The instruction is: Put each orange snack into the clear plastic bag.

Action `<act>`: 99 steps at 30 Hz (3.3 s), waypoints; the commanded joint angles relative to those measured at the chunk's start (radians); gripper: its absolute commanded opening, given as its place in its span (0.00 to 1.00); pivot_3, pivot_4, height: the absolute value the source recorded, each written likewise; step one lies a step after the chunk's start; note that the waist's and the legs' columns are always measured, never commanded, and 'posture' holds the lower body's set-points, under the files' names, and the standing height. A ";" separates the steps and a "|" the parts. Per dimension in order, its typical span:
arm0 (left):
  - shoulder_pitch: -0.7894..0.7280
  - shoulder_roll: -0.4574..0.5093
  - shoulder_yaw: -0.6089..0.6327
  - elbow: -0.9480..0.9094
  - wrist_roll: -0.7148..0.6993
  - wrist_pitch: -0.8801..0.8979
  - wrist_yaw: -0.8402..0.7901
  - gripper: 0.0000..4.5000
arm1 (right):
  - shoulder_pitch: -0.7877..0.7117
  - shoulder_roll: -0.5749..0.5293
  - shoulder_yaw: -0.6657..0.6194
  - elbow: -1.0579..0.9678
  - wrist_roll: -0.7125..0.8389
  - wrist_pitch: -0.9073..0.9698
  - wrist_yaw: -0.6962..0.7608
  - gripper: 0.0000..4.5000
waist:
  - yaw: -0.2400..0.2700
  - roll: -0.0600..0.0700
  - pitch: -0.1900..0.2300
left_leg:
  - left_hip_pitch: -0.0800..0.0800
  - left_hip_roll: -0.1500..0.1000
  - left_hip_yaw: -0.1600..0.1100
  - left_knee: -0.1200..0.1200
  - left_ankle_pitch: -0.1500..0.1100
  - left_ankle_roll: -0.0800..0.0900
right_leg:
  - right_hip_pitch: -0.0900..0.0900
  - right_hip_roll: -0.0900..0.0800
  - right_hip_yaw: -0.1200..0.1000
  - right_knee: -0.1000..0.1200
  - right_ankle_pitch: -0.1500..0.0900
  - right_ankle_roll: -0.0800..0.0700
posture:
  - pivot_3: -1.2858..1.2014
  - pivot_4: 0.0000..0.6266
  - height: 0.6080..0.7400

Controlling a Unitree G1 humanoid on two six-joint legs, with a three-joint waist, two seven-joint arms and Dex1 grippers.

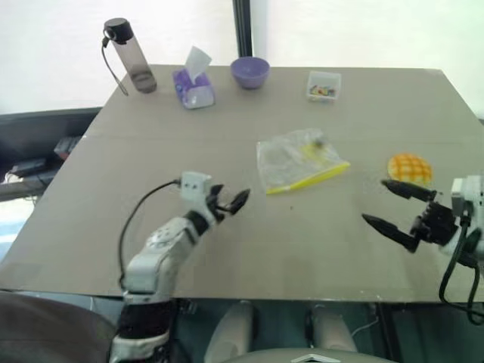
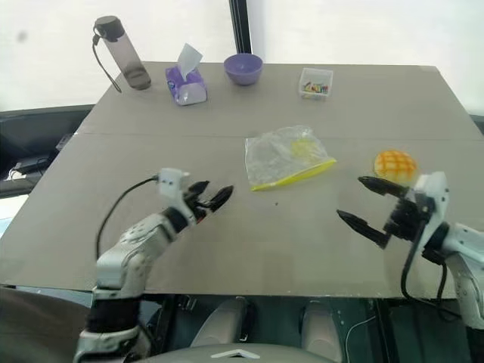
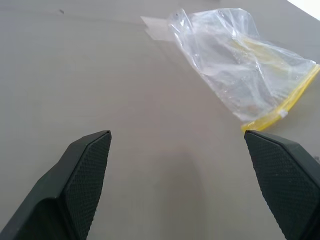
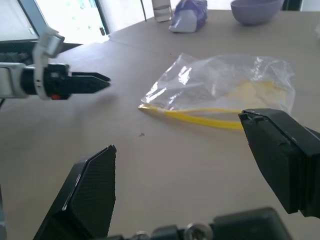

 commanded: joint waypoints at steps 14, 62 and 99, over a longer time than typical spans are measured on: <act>-0.397 -0.291 0.114 0.501 -0.052 0.264 0.228 1.00 | -0.012 0.023 0.008 -0.170 0.015 0.058 -0.160 0.99 | 0.004 0.000 -0.001 | 0.002 -0.002 0.001 0.002 0.000 0.000 | 0.003 -0.001 -0.001 0.001 0.000 0.001 | 0.52 0.24 1.00; -0.258 -0.323 0.434 0.121 -0.919 0.850 0.511 0.00 | -0.275 0.035 0.383 0.292 -0.811 -0.374 -0.537 0.01 | -0.022 -0.004 0.002 | -0.006 -0.006 -0.008 0.001 0.007 -0.011 | -0.003 -0.004 -0.004 0.000 -0.001 0.002 | 0.52 0.24 1.00; -0.205 -0.151 0.196 0.123 -1.030 0.656 0.449 0.00 | -0.470 -0.030 0.621 0.594 -1.275 -0.752 -0.733 0.62 | -0.026 -0.003 0.002 | -0.005 -0.006 -0.006 0.000 0.007 -0.011 | -0.004 -0.004 -0.002 0.001 -0.001 0.002 | 0.52 0.24 1.00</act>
